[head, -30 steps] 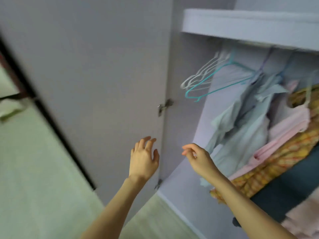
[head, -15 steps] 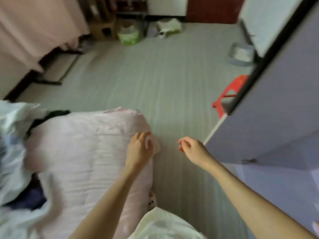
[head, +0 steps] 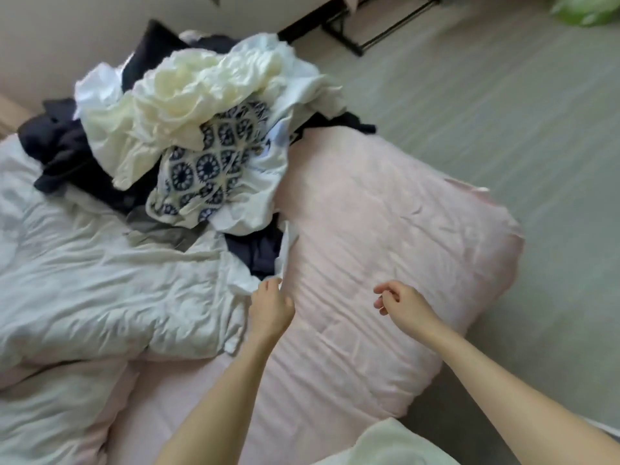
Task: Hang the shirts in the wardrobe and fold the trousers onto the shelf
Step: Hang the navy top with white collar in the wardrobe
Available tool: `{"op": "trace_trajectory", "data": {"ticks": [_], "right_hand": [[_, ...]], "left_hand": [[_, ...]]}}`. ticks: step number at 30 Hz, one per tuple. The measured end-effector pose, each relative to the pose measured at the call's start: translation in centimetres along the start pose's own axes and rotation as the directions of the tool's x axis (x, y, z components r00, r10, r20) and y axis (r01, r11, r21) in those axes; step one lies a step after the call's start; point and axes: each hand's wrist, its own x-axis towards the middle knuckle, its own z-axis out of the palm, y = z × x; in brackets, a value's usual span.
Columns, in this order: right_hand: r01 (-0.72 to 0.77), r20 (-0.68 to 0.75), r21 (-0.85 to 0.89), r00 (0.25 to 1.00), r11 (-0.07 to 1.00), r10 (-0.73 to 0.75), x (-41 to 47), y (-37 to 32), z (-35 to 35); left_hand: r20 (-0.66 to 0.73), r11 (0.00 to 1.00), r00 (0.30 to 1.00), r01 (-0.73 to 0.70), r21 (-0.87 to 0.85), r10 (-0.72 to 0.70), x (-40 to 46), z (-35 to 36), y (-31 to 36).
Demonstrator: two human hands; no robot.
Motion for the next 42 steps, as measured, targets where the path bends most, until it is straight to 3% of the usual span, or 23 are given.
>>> {"op": "trace_trajectory", "data": {"ticks": [4,7,10,12,13,15,17,19,21,23,25,28,31,33,36,39,42], "right_hand": [[-0.034,0.087,-0.093,0.995,0.995,0.043,5.3,0.5,4.5],[-0.093,0.128,-0.125,0.986,0.988,0.109,8.5,1.9,7.4],[-0.14,0.143,-0.132,0.977,0.981,0.158,9.9,3.1,9.0],[-0.178,0.145,-0.101,0.971,0.979,0.192,10.2,3.3,9.4],[-0.191,0.142,-0.077,0.969,0.979,0.2,10.2,3.2,9.5],[-0.217,0.128,0.003,0.968,0.976,0.215,10.0,2.2,9.5],[-0.276,0.117,0.232,0.96,0.933,0.255,9.6,0.3,9.5],[-0.368,0.185,0.49,0.93,0.79,0.318,9.1,-2.2,9.1],[-0.447,0.317,0.647,0.895,0.618,0.315,8.8,-4.5,8.5],[-0.49,0.454,0.697,0.867,0.524,0.206,8.3,-6.4,7.4],[-0.499,0.521,0.657,0.842,0.565,0.138,7.4,-7.5,6.4],[-0.423,0.361,0.481,0.894,0.768,0.267,5.0,-6.3,3.8],[-0.404,0.223,0.544,0.914,0.735,0.338,1.4,-3.2,0.1],[-0.338,0.111,0.616,0.932,0.711,0.346,-1.8,-0.9,-3.0],[-0.111,-0.067,0.622,0.979,0.775,0.195,-6.9,2.6,-7.1],[0.144,-0.139,0.306,0.985,0.941,-0.106,-11.4,4.9,-8.7],[0.348,-0.18,0.078,0.927,0.934,-0.33,-15.6,5.5,-10.8]], "left_hand": [[0.069,0.95,0.997,0.009,0.313,-0.033,4.6,2.7,-5.9],[0.145,0.833,0.988,-0.043,0.551,-0.044,7.8,4.8,-9.0],[0.124,0.779,0.992,-0.097,0.62,0.024,10.2,5.6,-10.1],[0.066,0.854,0.99,-0.138,0.502,0.121,11.2,5.4,-10.2],[0.012,0.921,0.985,-0.166,0.352,0.173,11.4,5.2,-10.0],[-0.085,0.991,0.988,-0.129,-0.039,0.126,10.6,4.3,-8.8],[-0.144,0.956,0.989,-0.068,-0.285,0.027,9.4,3.0,-6.9],[-0.181,0.896,0.983,-0.088,-0.435,0.009,7.7,1.3,-4.7],[-0.156,0.819,0.983,-0.168,-0.548,0.097,5.4,-0.3,-2.6],[-0.032,0.758,0.97,-0.208,-0.618,0.24,2.2,-0.9,-0.7],[0.113,0.725,0.931,-0.19,-0.662,0.346,-1.3,-0.1,0.7],[0.168,0.716,0.917,-0.157,-0.68,0.361,-4.5,0.7,2.2],[0.087,0.699,0.949,-0.159,-0.697,0.302,-4.5,0.2,3.4],[0.098,0.724,0.937,-0.189,-0.664,0.335,-5.0,-0.2,5.6],[0.158,0.712,0.895,-0.214,-0.669,0.418,-7.4,-0.6,10.7],[0.25,0.636,0.846,-0.129,-0.761,0.471,-10.1,-1.1,16.5],[0.322,0.51,0.74,-0.033,-0.859,0.59,-15.1,-1.7,22.4]]}}
